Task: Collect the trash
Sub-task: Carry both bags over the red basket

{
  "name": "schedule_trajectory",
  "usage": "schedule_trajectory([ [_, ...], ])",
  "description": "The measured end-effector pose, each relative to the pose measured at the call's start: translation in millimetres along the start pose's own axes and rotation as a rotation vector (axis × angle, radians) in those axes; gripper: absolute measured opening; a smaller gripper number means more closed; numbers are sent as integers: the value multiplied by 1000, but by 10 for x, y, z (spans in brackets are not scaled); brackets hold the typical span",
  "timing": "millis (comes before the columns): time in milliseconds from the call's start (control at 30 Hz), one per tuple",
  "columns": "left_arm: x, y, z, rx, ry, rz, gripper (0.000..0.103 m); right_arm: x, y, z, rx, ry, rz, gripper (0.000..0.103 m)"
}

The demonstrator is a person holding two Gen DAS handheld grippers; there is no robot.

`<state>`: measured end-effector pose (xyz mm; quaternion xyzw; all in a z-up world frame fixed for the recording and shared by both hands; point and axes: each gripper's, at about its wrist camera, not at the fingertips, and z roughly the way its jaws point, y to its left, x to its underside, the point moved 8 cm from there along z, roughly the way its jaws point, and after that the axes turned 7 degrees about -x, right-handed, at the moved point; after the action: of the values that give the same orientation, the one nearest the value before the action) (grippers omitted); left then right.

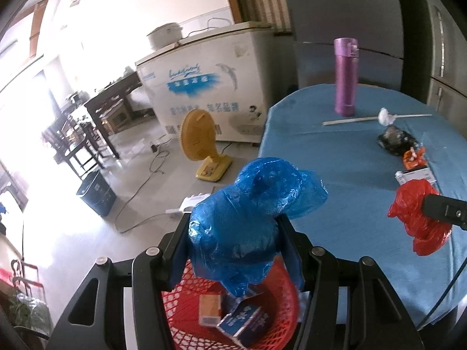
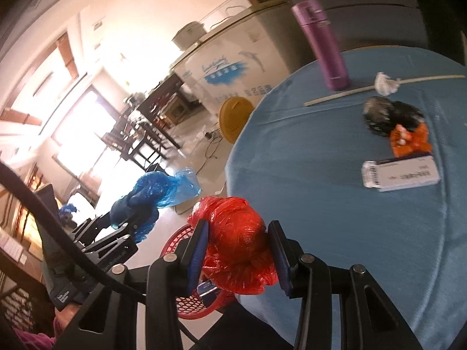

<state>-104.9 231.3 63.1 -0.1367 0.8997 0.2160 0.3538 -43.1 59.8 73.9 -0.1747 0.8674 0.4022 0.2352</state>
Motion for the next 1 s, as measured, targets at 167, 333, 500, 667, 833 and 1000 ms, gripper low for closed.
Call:
schedule_trajectory([
  [167, 99, 214, 86, -33, 27, -27, 58, 1, 163, 233, -24, 39, -26, 45],
  [333, 168, 356, 142, -58, 45, -40, 58, 31, 294, 396, -42, 71, -50, 45],
  [500, 257, 480, 229, -77, 72, -49, 58, 69, 399, 570, -54, 108, -74, 45],
  [667, 327, 577, 307, -95, 98, -54, 58, 106, 492, 732, -66, 141, -93, 45],
  [833, 442, 668, 380, -118, 128, -51, 58, 141, 573, 865, -79, 171, -114, 45],
  [1000, 569, 740, 460, -137, 159, -44, 58, 227, 624, 1014, -91, 205, -116, 45],
])
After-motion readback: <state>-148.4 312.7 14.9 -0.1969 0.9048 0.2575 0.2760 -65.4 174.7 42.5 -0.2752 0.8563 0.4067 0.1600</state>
